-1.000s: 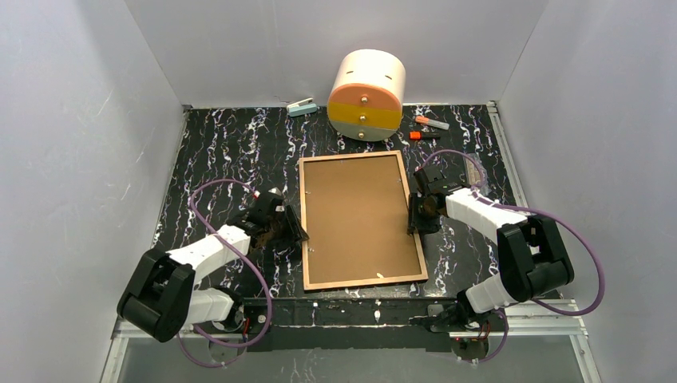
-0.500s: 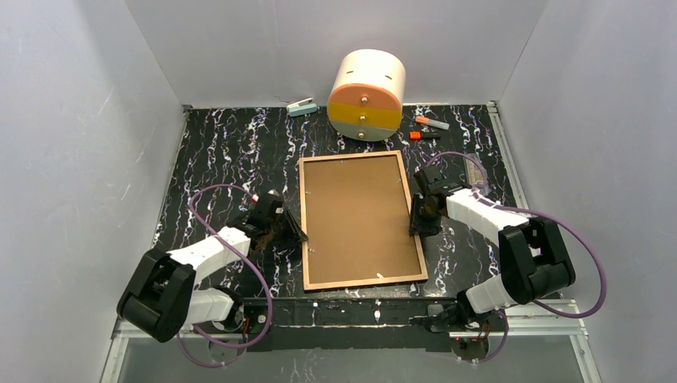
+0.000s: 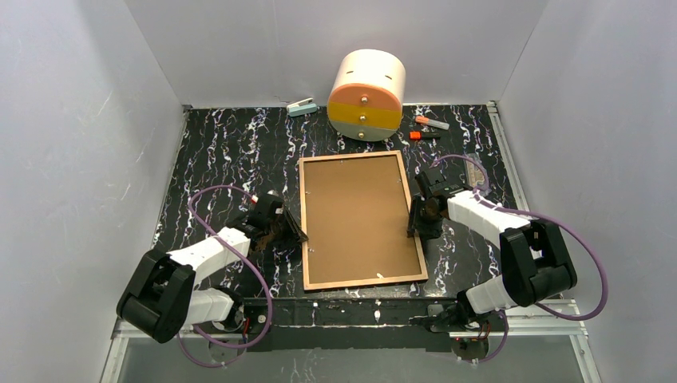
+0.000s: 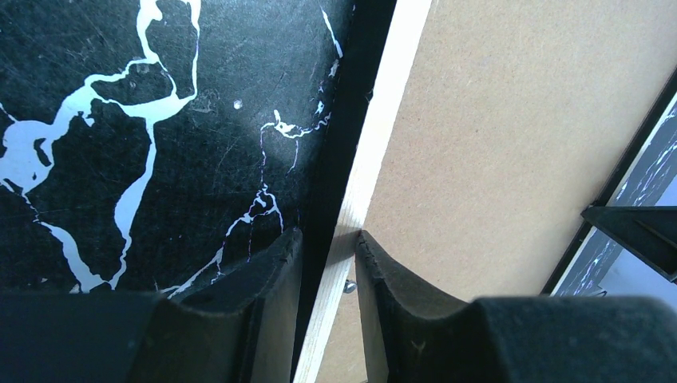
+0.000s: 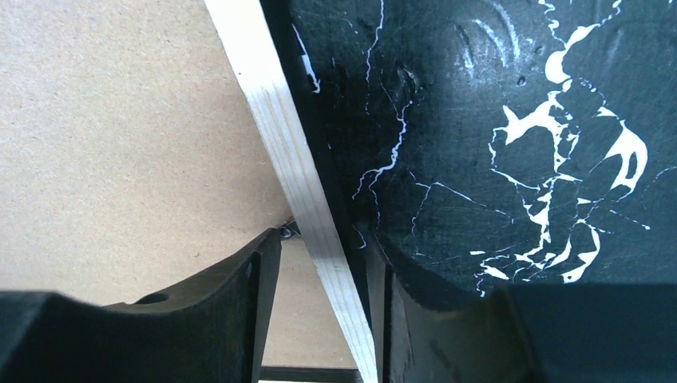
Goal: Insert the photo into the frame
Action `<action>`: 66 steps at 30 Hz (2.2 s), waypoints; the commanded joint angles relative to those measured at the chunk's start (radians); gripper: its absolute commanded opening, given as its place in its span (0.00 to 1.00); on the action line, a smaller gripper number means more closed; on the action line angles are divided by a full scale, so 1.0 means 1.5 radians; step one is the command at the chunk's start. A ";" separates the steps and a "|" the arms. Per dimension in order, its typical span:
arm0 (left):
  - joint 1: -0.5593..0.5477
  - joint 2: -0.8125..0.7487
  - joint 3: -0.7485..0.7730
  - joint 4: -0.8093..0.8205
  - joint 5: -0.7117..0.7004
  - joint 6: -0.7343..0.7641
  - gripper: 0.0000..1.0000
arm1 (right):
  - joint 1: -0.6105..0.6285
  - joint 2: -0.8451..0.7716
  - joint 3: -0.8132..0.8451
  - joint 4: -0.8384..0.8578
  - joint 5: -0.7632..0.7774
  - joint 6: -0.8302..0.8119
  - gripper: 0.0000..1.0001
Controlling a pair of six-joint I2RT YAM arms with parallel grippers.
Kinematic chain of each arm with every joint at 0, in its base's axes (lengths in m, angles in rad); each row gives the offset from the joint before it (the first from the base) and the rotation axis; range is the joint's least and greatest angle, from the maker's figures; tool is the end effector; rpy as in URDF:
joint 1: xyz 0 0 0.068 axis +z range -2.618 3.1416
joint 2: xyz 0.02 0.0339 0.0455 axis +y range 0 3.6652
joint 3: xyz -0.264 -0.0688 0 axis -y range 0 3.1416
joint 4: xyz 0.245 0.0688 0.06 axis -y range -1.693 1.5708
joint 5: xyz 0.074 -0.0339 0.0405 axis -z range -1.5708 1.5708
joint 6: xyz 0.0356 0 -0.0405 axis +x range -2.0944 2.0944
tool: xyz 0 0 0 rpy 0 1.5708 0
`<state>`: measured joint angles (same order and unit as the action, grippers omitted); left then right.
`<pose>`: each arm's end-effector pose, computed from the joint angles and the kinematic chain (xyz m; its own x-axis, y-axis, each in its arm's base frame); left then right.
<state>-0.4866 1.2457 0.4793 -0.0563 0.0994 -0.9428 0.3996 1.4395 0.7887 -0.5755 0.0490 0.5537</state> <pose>0.2001 -0.1098 0.1568 -0.8055 -0.4848 -0.3408 -0.2158 0.7756 -0.5932 0.2344 0.0971 0.1714 -0.9339 0.1757 -0.3115 0.1384 0.9807 0.1384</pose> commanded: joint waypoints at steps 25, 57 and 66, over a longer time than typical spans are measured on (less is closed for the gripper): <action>-0.001 0.010 -0.026 -0.066 -0.045 0.019 0.29 | 0.000 0.003 -0.004 0.039 0.020 -0.027 0.41; -0.001 0.010 0.009 -0.071 -0.053 0.042 0.31 | -0.029 -0.041 0.041 -0.004 -0.064 -0.099 0.46; 0.000 -0.087 0.057 -0.162 -0.139 0.048 0.49 | 0.008 -0.049 0.162 -0.011 -0.016 -0.028 0.66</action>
<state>-0.4892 1.1946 0.5327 -0.1925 -0.0143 -0.8803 0.3603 1.3670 0.9405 -0.6006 0.0116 0.4416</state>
